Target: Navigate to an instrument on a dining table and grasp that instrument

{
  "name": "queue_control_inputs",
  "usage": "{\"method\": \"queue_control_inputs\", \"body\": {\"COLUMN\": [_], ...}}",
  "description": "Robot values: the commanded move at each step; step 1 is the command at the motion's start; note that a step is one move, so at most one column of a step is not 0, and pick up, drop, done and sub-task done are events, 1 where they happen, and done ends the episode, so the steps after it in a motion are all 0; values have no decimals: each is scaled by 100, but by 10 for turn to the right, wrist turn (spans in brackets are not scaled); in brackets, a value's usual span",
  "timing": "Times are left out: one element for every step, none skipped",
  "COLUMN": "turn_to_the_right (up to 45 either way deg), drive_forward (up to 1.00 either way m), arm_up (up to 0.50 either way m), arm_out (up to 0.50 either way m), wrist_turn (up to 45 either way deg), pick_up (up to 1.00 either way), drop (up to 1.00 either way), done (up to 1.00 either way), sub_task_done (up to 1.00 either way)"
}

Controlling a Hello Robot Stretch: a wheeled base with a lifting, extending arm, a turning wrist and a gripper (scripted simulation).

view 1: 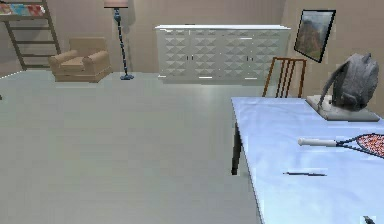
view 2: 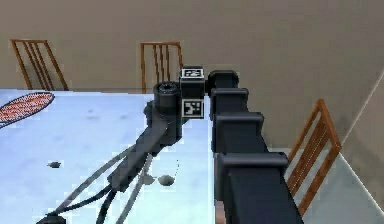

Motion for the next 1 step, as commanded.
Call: {"method": "queue_control_inputs", "body": {"turn_to_the_right": [0], "drive_forward": [0], "arm_up": [0], "arm_out": [0], "wrist_turn": [450], "pick_up": [0], "drop": [0], "done": [0], "sub_task_done": [0]}}
